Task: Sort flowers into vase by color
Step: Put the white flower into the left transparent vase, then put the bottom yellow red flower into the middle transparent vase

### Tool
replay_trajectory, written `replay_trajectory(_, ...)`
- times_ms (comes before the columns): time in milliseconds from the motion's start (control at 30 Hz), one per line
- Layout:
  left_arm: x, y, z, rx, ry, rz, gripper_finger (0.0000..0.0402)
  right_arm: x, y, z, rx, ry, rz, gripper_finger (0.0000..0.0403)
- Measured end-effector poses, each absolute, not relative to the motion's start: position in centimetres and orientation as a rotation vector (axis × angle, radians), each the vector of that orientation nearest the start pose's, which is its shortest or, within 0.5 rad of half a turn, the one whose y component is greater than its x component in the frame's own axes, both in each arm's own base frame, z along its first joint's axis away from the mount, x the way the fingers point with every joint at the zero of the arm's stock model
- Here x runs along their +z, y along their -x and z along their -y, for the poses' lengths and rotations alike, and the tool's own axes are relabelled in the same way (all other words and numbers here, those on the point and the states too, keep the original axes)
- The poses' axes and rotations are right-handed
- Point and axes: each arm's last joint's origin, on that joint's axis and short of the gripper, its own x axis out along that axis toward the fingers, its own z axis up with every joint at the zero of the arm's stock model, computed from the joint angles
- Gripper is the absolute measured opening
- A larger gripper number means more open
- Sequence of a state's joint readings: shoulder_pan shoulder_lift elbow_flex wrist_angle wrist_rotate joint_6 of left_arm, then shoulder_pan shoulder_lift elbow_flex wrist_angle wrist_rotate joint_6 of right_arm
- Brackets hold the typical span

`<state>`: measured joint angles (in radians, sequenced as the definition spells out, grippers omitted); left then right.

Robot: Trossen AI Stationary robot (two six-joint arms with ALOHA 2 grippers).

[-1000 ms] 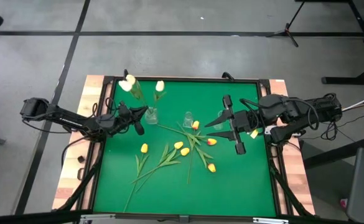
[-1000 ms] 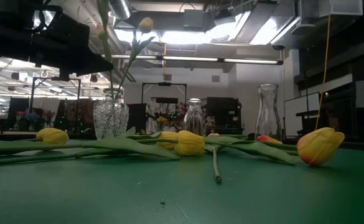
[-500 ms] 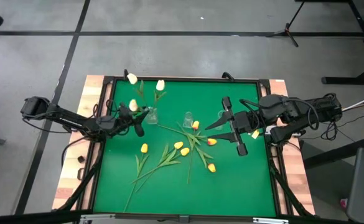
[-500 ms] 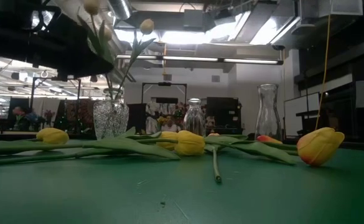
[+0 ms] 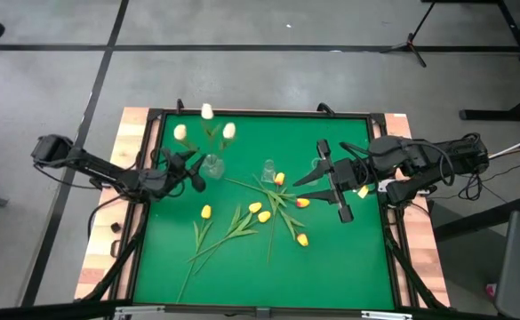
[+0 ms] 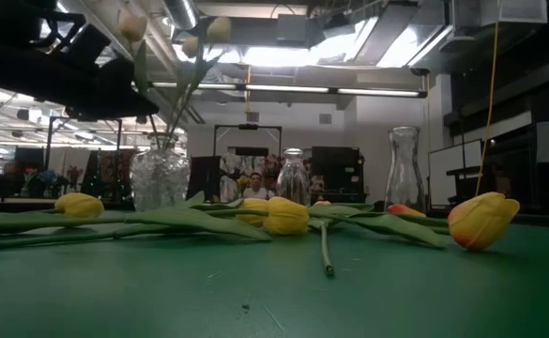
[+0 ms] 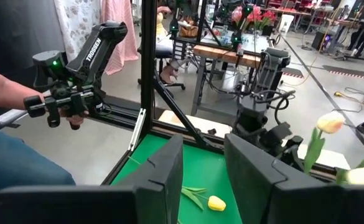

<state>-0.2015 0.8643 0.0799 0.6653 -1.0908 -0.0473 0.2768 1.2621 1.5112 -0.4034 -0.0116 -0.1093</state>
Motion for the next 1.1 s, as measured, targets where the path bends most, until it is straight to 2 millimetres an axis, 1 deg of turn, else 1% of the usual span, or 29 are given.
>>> replay_trajectory(200, 16.4, -14.7, 1.3, 0.832, -0.002, -0.062, 0.0148, 45.8, -24.8, -7.1, 0.296, 0.129, -0.144, 0.0117)
replay_trajectory(267, 16.4, -14.6, 1.4, 0.849, 0.0, -0.057, 0.0148, 45.8, -24.8, -7.1, 0.297, 0.129, -0.145, 0.0117)
replay_trajectory(467, 16.5, -14.2, 1.5, 0.976, -0.022, -0.052, 0.0148, 45.7, -24.8, -7.2, 0.321, 0.103, -0.16, 0.0117)
replay_trajectory(667, 16.3, -14.1, 2.1, 0.934, -0.013, -0.055, 0.0148, 45.6, -24.7, -7.1, 0.323, 0.1, -0.17, 0.0117)
replay_trajectory(800, 15.8, -13.9, 2.6, 0.917, -0.023, -0.078, 0.0148, 45.0, -24.7, -6.9, 0.245, 0.105, -0.237, 0.0117)
replay_trajectory(1000, 15.3, -13.6, 3.2, 0.875, 0.021, -0.076, 0.0147, 43.7, -24.3, -6.4, 0.098, 0.047, -0.382, 0.0117)
replay_trajectory(1100, 15.2, -13.5, 3.7, 0.823, 0.068, -0.065, 0.0147, 43.3, -24.2, -6.2, 0.022, -0.007, -0.426, 0.0117)
